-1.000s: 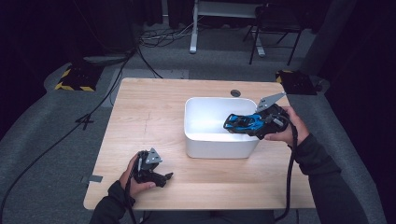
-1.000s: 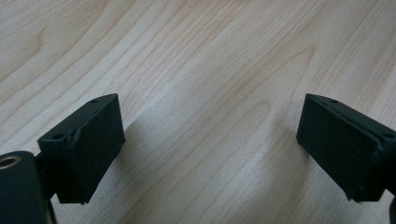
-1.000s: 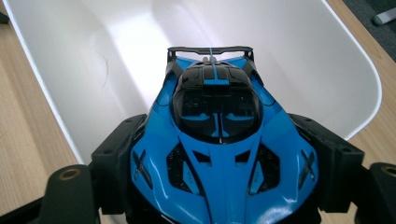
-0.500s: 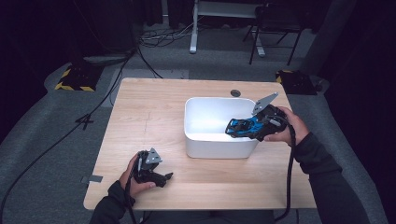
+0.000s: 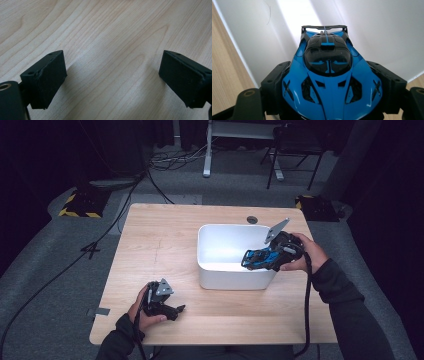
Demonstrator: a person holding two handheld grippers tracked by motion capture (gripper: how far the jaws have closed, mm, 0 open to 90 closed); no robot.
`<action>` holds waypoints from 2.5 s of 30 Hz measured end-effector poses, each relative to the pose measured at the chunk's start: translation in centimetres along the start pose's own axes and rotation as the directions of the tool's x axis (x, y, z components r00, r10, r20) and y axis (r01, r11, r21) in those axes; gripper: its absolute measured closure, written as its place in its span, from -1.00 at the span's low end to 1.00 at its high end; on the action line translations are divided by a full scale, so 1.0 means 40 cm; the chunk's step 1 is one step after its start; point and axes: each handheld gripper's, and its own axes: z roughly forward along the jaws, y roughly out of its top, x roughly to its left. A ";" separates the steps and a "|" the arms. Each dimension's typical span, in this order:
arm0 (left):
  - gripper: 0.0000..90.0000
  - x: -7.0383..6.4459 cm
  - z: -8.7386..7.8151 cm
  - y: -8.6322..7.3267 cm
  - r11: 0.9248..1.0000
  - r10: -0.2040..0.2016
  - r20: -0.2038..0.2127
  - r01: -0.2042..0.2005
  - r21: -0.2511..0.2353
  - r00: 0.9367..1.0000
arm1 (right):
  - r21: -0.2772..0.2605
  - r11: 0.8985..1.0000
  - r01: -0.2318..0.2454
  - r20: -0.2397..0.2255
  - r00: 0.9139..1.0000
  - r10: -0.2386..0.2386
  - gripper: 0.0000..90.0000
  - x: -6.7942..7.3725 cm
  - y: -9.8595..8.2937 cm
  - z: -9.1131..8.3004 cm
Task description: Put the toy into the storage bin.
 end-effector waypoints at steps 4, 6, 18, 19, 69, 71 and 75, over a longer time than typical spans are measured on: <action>-0.83 0.000 0.000 0.000 1.000 0.000 0.000 0.000 0.000 1.000 | 0.036 0.999 0.025 0.016 1.000 -0.026 -0.46 0.000 0.019 0.015; -0.83 0.000 0.000 0.000 1.000 0.000 0.000 0.000 0.000 1.000 | 0.072 0.997 0.042 0.029 0.999 -0.044 -0.46 0.003 0.028 0.022; -0.83 0.000 0.000 0.000 1.000 0.000 0.000 0.000 0.000 1.000 | 0.172 0.984 0.043 0.018 0.999 -0.047 -0.46 -0.006 0.037 0.053; -0.83 0.000 0.000 0.000 1.000 0.000 0.000 0.000 0.000 1.000 | 0.213 0.977 0.003 0.014 1.000 -0.006 -0.46 0.000 0.035 0.053; -0.82 -0.001 0.000 0.000 1.000 -0.004 -0.001 0.004 -0.003 1.000 | -0.389 0.910 -0.142 0.147 0.966 0.214 -0.40 0.001 -0.074 -0.027; -0.82 -0.001 0.001 0.000 1.000 -0.004 0.000 0.004 -0.004 1.000 | -0.408 0.902 -0.140 0.160 0.962 0.221 -0.41 0.003 -0.080 -0.034; -0.82 -0.001 0.001 0.000 1.000 -0.003 0.001 0.003 -0.003 1.000 | -0.427 0.894 -0.137 0.181 0.956 0.233 -0.41 0.010 -0.093 -0.051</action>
